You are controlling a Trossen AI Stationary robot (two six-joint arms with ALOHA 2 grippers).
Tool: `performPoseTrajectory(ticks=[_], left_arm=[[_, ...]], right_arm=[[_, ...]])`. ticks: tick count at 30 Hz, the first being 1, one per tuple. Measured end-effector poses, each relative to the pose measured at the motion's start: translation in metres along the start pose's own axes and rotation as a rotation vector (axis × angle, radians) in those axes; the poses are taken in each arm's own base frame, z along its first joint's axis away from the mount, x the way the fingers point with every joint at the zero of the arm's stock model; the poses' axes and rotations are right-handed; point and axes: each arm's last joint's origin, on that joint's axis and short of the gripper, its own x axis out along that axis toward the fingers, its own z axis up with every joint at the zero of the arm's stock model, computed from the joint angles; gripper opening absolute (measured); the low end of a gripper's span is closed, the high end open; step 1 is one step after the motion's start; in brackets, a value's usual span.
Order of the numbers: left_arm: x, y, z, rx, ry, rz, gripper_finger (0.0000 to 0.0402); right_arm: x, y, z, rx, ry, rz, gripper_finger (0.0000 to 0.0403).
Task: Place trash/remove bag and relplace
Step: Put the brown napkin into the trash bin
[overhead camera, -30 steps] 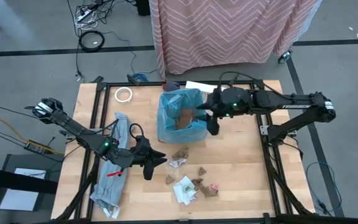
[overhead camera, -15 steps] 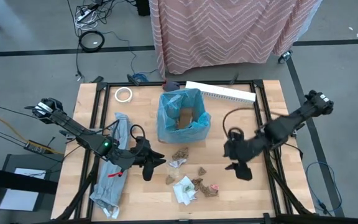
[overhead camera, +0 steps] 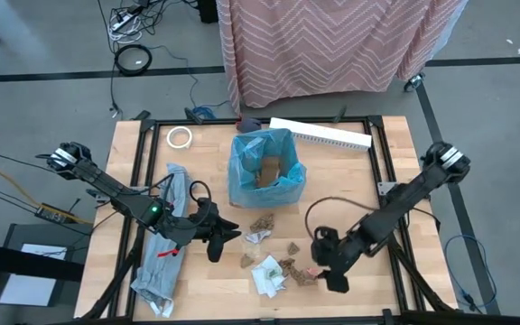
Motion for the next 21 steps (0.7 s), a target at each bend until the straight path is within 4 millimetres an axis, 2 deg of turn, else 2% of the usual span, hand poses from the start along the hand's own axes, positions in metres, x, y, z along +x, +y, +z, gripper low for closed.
performPoseTrajectory(ticks=[8,16,19,21], left_arm=[[0.000,0.000,0.000,0.000,0.001,0.000,0.0131],[0.000,0.002,-0.002,0.014,0.016,0.018,0.0131],[0.000,0.003,-0.003,0.024,0.026,0.030,0.0131],[0.000,0.004,-0.003,0.029,0.031,0.036,0.0131]], right_arm=[[0.024,0.006,0.001,-0.056,-0.008,0.013,0.0272],[0.066,0.019,-0.016,-0.078,0.058,0.052,0.0272],[0.080,0.015,-0.025,-0.026,0.113,-0.004,0.0259],[0.086,0.012,-0.027,0.022,0.128,-0.039,0.0233]])
